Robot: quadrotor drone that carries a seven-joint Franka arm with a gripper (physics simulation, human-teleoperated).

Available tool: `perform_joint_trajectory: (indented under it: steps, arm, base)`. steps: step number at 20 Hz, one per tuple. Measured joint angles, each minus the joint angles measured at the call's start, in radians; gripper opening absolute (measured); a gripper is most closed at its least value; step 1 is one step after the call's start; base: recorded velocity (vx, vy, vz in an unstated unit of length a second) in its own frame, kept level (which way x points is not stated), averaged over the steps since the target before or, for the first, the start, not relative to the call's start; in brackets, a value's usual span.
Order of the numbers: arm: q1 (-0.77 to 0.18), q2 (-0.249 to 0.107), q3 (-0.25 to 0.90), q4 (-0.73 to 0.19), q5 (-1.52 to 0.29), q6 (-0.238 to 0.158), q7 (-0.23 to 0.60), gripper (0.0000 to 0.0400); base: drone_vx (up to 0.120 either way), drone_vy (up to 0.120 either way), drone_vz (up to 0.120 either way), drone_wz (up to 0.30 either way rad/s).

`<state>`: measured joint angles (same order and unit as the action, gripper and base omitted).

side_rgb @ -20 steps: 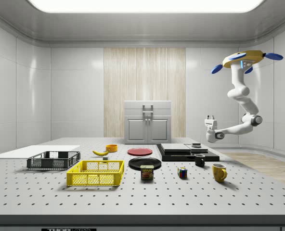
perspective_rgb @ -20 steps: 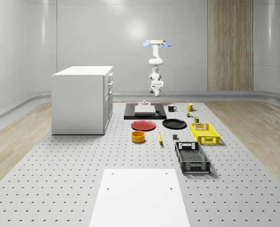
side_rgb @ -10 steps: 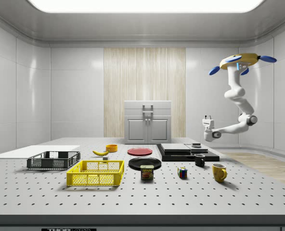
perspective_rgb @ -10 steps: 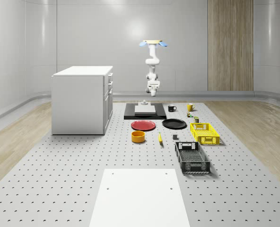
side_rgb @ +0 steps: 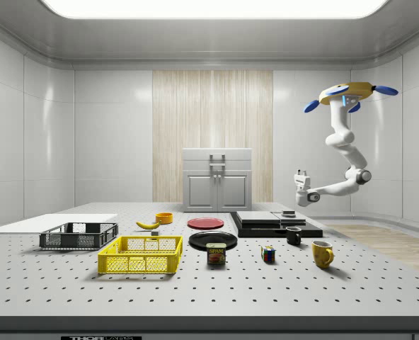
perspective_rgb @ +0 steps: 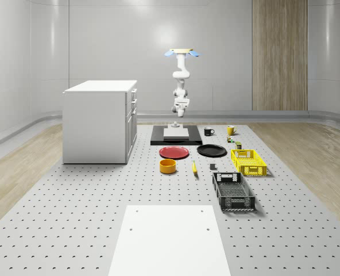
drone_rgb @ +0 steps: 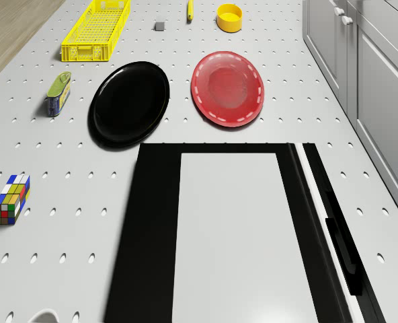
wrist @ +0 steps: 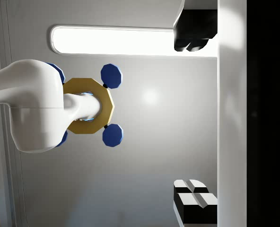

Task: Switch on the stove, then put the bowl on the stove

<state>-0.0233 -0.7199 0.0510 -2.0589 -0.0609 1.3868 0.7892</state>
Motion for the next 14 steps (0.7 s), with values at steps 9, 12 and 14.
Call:
perform_joint_trajectory:
  steps: [9, 12, 14]
  arm:
    - [-0.050, -0.012, 0.160, -0.035, -0.226, 0.012, 0.031, 0.0400]
    - [-0.091, -0.025, 0.283, -0.087, -0.405, 0.020, 0.059, 0.0400]
    - [-0.130, -0.039, 0.391, -0.152, -0.569, 0.029, 0.089, 0.0400]
  base:
    - [0.000, -0.120, 0.000, 0.000]
    - [0.000, -0.120, 0.000, 0.000]
    - [0.000, -0.020, 0.000, 0.000]
